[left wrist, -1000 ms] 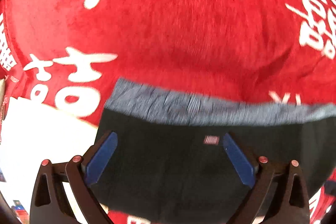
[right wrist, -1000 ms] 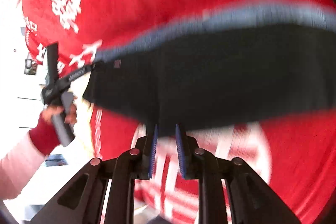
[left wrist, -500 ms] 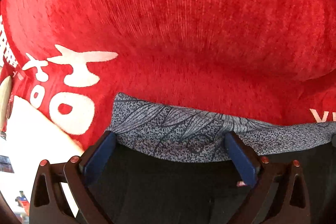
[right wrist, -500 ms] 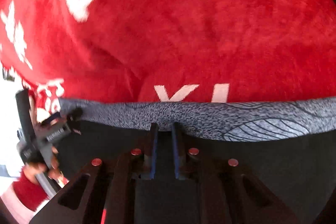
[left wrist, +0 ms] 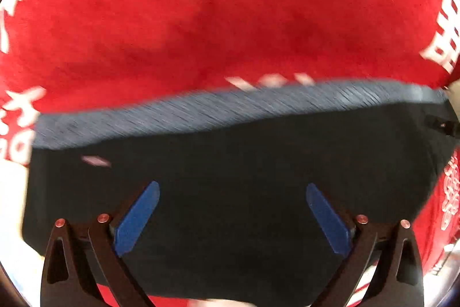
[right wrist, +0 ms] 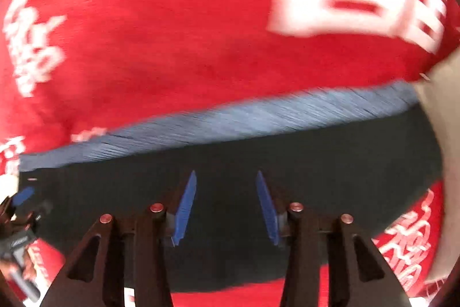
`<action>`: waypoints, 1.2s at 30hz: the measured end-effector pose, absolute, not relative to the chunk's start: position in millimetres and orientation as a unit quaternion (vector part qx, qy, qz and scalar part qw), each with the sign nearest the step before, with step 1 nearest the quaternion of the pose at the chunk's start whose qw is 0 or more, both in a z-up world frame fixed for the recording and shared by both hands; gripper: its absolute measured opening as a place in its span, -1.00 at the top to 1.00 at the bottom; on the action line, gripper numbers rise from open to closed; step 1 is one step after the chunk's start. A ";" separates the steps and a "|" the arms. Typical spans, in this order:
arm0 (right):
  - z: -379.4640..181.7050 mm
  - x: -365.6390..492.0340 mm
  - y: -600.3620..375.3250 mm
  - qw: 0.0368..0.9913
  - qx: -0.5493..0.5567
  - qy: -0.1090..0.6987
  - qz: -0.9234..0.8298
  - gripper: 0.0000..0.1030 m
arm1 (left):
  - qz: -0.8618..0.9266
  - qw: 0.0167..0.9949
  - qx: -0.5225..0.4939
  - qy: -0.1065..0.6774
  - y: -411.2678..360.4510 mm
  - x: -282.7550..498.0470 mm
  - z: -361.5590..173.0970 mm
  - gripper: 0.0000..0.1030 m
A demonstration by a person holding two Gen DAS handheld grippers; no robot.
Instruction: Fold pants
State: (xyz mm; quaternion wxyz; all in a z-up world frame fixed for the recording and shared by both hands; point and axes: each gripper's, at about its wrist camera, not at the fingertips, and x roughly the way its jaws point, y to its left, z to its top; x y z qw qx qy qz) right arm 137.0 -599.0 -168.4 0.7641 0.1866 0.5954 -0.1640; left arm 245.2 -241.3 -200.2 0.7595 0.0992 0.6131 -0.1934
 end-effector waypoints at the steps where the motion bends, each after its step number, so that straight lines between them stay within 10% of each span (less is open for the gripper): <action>1: -174.4 129.5 -606.8 0.758 0.183 0.602 -0.173 0.08 | -0.197 0.752 0.096 0.622 -247.1 239.2 -205.6 -1.00; 6: -187.8 101.2 -619.1 0.778 0.173 0.587 -0.143 -0.01 | -0.186 0.741 0.097 0.638 -252.5 225.4 -220.8 -1.00; 9: -193.1 108.6 -613.5 0.779 0.174 0.593 -0.105 -0.69 | -0.175 0.735 0.107 0.647 -250.3 229.0 -217.3 -1.00; 13: -201.6 121.0 -602.3 0.762 0.138 0.625 -0.097 -0.98 | -0.175 0.736 0.145 0.638 -262.0 224.1 -210.1 -1.00; 36: -183.2 48.4 -710.9 0.721 0.434 0.533 -0.086 -0.99 | -0.160 0.729 0.112 0.656 -352.2 207.0 -200.6 -1.00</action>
